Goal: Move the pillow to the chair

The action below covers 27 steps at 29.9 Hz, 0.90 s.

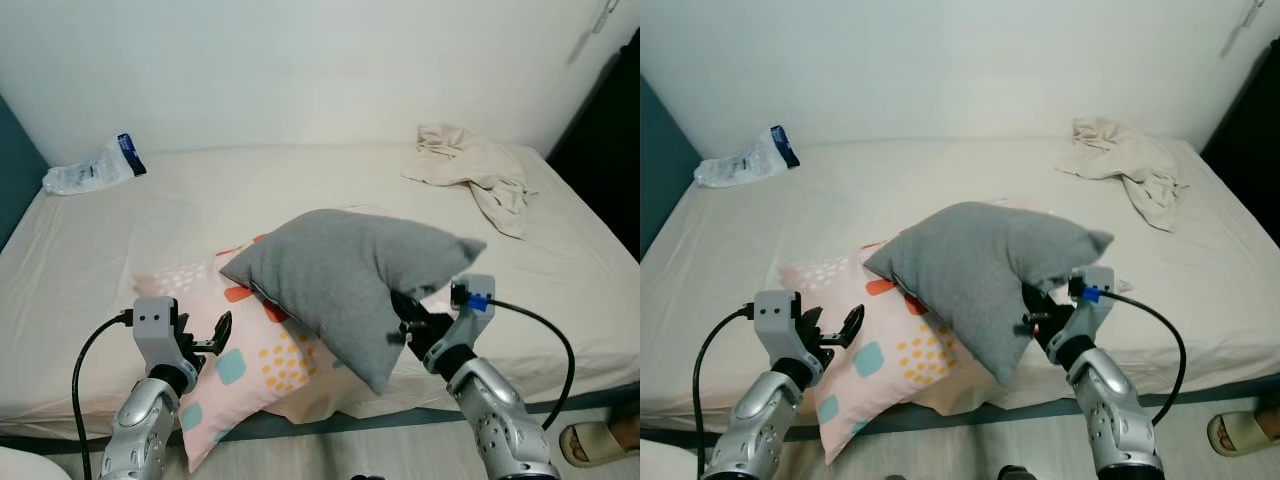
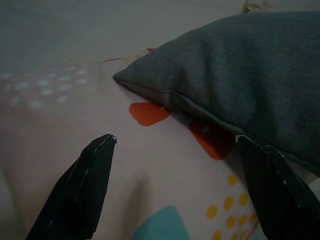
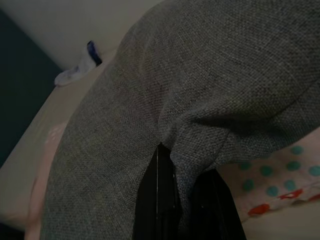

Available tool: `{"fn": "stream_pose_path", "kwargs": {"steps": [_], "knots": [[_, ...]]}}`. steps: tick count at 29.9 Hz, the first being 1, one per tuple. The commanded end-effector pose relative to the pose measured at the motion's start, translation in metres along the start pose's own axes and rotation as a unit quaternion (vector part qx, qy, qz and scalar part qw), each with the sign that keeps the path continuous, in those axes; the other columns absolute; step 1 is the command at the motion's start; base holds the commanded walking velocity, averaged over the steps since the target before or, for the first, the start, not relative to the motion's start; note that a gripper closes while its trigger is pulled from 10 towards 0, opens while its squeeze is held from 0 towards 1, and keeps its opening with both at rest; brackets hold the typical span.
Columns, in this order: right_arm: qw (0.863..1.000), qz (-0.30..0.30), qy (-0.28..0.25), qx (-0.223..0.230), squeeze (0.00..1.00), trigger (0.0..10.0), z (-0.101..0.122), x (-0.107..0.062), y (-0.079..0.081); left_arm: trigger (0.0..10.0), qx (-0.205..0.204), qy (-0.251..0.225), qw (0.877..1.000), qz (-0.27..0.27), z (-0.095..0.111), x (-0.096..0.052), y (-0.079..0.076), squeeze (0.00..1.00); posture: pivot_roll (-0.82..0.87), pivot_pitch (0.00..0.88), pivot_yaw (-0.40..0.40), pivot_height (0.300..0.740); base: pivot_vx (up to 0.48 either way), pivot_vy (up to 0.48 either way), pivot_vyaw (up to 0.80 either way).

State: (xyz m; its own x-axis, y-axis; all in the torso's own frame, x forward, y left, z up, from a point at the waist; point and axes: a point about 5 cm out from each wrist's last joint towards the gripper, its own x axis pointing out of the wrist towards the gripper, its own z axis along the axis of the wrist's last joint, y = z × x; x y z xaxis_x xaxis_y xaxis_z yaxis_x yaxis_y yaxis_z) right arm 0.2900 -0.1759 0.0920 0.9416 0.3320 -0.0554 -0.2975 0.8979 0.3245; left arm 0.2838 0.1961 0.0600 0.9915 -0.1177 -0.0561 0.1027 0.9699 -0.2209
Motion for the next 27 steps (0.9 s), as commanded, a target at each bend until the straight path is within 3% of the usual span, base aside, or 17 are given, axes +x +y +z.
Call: {"fn": "stream_pose_path", "kwargs": {"steps": [1,4,9,10,12,13,17,27], "knots": [[1.000,0.002,-0.002,-0.004,0.00,0.0,-0.004,0.002,0.004,10.0,0.004,0.018,1.000,0.011,-0.005,-0.002,0.006,0.00,-0.03,0.143,0.022,0.740,0.000,0.000,0.00],[1.000,0.004,-0.029,0.006,0.00,0.0,0.001,0.004,0.005,10.0,0.001,0.014,1.000,0.009,-0.004,0.000,0.005,0.00,-0.03,0.144,0.023,0.740,0.000,0.000,0.00],[0.993,0.032,-0.107,0.021,0.00,0.0,0.030,0.008,0.012,10.0,-0.005,-0.005,1.000,0.004,0.007,0.005,0.002,0.00,-0.03,0.148,0.027,0.740,0.000,0.000,0.00],[0.988,0.040,-0.147,0.017,0.00,0.0,0.051,0.010,0.013,10.0,-0.006,-0.021,1.000,-0.002,0.017,0.009,-0.002,0.00,-0.03,0.150,0.028,0.740,0.000,0.000,0.00],[0.988,0.040,-0.147,0.017,0.00,0.0,0.051,0.010,0.013,10.0,-0.006,-0.021,1.000,-0.002,0.017,0.009,-0.002,0.00,-0.03,0.150,0.028,0.740,0.000,0.000,0.00],[0.982,0.043,-0.183,0.003,0.00,0.0,0.076,0.012,0.014,10.0,-0.008,-0.041,0.999,-0.006,0.028,0.014,-0.006,0.00,-0.03,0.151,0.031,0.740,0.000,0.000,0.00],[0.971,0.062,-0.230,-0.011,0.00,0.0,0.105,0.012,0.021,10.0,-0.002,-0.066,0.998,-0.002,0.042,0.020,-0.007,0.00,-0.03,0.152,0.030,0.740,0.000,0.000,0.00],[0.966,0.118,-0.229,-0.026,0.00,0.0,0.105,0.015,0.045,10.0,0.013,-0.075,0.996,0.049,0.047,0.020,0.004,0.00,-0.02,0.152,0.025,0.740,0.000,0.000,0.63]]}}
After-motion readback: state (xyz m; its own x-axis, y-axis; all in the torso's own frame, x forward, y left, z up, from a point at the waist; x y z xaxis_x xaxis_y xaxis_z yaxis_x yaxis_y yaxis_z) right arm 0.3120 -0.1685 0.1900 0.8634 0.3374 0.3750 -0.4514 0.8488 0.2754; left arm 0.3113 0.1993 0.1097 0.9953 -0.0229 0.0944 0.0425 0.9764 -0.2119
